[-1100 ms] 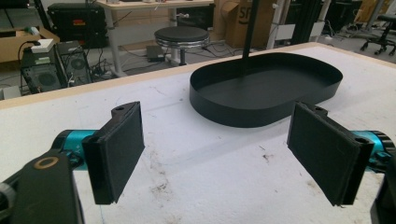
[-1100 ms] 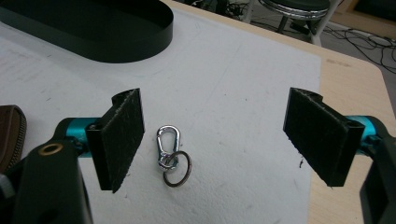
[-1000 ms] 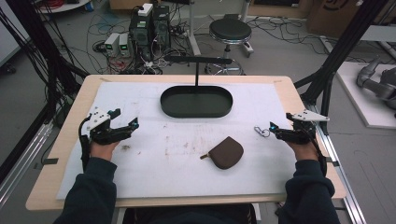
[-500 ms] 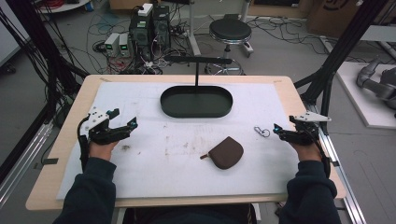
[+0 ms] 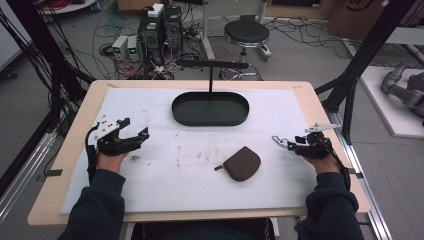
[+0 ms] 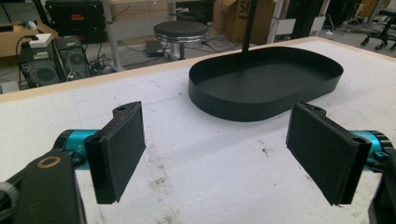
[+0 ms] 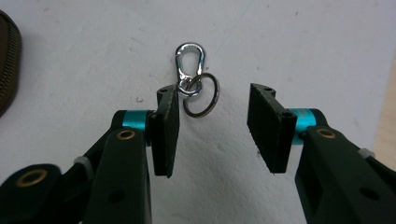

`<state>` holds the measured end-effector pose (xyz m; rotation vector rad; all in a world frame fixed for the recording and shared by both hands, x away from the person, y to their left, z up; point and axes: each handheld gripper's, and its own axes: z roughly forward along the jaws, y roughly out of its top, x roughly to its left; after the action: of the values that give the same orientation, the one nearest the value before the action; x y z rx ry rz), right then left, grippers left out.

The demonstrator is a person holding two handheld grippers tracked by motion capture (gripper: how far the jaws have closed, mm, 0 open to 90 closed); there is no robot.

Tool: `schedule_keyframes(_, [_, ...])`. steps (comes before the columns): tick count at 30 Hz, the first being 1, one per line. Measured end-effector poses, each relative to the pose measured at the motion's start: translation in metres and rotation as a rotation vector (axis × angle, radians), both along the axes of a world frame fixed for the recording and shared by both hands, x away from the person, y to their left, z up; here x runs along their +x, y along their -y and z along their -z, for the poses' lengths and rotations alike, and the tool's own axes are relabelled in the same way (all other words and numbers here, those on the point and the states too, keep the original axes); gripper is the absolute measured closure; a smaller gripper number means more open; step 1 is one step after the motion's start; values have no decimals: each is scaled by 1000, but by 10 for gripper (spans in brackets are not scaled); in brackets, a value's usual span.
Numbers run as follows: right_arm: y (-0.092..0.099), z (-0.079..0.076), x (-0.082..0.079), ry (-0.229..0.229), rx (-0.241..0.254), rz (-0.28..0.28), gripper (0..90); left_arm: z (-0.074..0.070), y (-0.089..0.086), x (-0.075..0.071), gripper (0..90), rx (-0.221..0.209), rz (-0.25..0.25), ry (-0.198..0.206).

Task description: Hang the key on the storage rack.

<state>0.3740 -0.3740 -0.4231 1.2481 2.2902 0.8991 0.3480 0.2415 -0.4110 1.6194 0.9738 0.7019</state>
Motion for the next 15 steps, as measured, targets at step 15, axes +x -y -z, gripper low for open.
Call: schedule_keyframes(15, [-6, 15, 9, -71, 36, -9, 841, 3, 0, -1, 200, 16, 4, -14])
